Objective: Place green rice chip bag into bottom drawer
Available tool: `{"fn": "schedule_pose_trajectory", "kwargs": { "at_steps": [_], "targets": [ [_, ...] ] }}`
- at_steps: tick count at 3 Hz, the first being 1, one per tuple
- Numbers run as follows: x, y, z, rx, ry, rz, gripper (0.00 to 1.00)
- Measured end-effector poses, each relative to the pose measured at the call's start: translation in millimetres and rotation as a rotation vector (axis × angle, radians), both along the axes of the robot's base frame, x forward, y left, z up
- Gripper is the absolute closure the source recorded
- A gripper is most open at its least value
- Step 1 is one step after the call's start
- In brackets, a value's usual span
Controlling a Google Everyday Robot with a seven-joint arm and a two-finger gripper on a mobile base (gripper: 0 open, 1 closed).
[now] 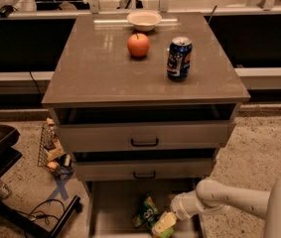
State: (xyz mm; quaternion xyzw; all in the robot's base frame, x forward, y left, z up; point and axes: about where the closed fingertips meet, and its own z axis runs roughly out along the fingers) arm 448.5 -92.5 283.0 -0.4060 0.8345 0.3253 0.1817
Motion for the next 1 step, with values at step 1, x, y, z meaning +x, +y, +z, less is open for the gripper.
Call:
{"fn": "schedule_pose_trajectory", "kwargs": {
  "at_steps": [1],
  "targets": [
    [0.0, 0.1, 0.0, 0.000, 0.000, 0.000, 0.00]
  ]
}}
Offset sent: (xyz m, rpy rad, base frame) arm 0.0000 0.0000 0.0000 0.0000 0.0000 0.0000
